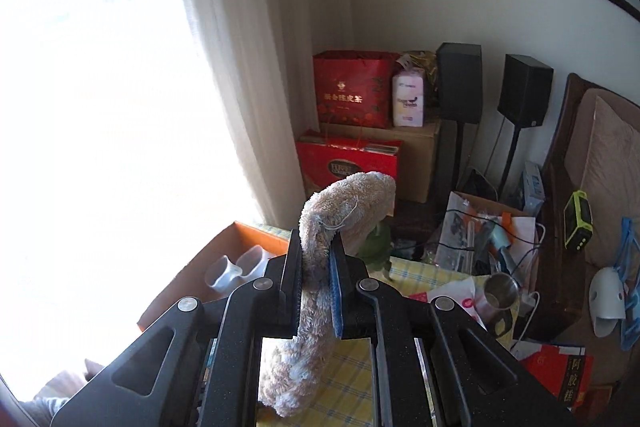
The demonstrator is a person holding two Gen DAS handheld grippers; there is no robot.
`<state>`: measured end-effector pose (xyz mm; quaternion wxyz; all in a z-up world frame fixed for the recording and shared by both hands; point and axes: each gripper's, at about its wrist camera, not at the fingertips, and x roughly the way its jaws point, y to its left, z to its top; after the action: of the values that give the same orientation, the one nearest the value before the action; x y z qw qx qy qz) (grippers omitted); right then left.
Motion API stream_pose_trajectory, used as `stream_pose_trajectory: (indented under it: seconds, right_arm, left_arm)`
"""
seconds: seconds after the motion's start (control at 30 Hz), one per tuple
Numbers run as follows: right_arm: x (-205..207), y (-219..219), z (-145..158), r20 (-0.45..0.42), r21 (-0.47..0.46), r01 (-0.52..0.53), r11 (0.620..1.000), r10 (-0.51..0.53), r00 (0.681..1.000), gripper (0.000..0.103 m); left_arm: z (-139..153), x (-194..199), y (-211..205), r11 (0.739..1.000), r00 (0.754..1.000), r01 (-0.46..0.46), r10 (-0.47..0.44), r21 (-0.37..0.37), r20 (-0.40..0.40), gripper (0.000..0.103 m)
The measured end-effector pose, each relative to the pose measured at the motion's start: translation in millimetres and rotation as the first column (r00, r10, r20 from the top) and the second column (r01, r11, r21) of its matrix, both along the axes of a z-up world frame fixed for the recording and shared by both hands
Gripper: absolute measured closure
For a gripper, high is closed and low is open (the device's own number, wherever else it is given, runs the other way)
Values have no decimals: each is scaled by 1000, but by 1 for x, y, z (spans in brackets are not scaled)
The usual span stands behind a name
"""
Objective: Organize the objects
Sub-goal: 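Lift the oven mitt into the cardboard box and release it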
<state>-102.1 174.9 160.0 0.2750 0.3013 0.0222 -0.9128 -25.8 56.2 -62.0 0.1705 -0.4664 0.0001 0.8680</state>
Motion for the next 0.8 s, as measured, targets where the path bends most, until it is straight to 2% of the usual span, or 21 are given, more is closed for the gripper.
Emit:
stream_pose_trajectory:
  seconds: [0.13,0.33,0.57,0.73,0.8]
  right_arm:
    - [-6,-39,-4,10,24,-64,998,64,998,93]
    - [-19,-87,-23,52,29,-169,985,167,985,93]
    - [-41,-119,-84,193,15,-263,965,255,947,93]
    - [-55,-123,-133,273,62,-257,964,231,934,93]
    - [-59,-120,-146,281,107,-232,967,194,940,93]
  left_arm:
    - [-2,4,2,1000,1000,-11,11,-4,-28,98]
    - [-5,5,2,1000,1000,-14,14,5,-28,98]
    - [-6,4,1,1000,1000,-13,14,17,-20,97]
    - [-6,4,1,1000,1000,-10,11,12,-19,97]
    - [-6,4,1,1000,1000,-10,10,13,-17,97]
